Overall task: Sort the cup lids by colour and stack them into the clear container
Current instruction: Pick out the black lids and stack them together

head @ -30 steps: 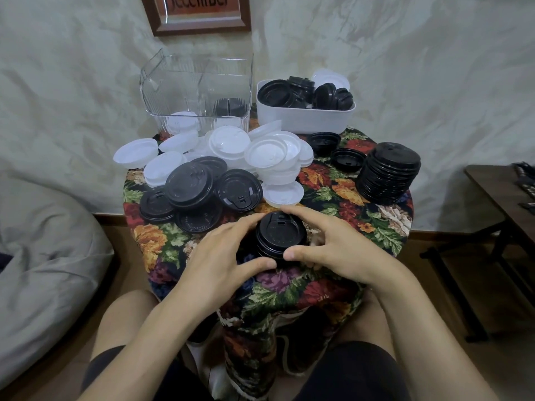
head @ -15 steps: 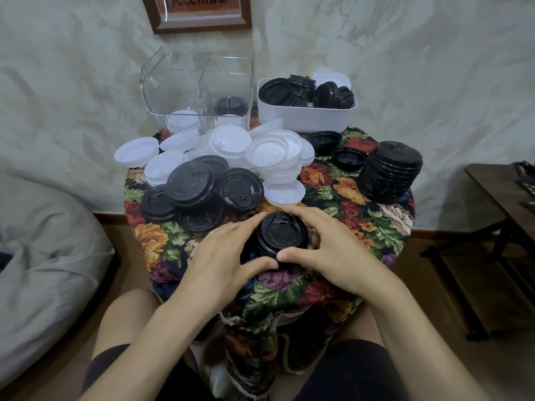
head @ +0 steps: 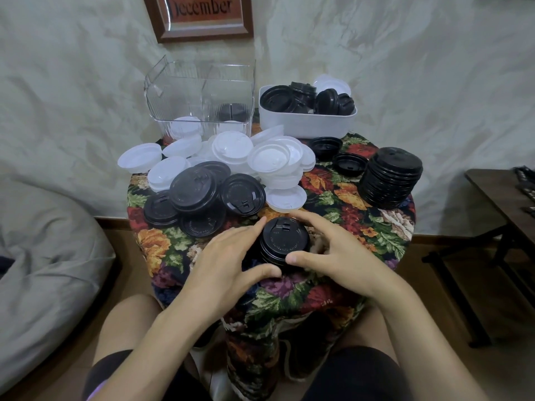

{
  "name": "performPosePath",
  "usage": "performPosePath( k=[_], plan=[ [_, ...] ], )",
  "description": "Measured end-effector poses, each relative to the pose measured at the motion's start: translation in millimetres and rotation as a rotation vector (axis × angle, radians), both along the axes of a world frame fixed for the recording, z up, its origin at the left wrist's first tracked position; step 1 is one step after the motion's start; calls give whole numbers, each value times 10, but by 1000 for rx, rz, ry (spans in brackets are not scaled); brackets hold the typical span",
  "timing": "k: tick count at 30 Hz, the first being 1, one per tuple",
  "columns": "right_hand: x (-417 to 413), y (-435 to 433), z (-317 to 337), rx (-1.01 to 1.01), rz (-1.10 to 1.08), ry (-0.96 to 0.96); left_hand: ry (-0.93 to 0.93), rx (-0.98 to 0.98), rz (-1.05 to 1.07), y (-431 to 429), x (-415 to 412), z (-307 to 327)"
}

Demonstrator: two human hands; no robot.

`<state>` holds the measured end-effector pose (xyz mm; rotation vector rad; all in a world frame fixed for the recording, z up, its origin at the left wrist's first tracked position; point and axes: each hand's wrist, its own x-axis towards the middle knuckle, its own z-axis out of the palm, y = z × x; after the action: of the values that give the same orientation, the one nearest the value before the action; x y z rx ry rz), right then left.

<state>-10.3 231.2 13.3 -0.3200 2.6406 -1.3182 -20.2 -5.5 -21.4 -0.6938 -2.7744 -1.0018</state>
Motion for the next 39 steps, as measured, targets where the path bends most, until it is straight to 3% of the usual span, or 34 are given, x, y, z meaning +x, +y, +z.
performPosePath(
  k=[13,16,20,29,33,36,39],
  plan=[
    [95,-55,-56,55,-66,104,-34,59,33,4,15,95],
    [102,-44,-95,17,-109,75,74,132,92,-47,-14,156],
    [141,-39,-119,-3,-138,73,280,-53,226,-36,-91,179],
    [190,-59,-76,-22,-158,65,252,-127,375,44,-220,147],
    [201,-68,-61,0,-161,61,271,161,368,96,-109,256],
    [211,-82,-61,24,-156,64,164,449,334,146,-8,377],
    [214,-87,-64,31,-152,77,32,615,247,152,52,438]
  ],
)
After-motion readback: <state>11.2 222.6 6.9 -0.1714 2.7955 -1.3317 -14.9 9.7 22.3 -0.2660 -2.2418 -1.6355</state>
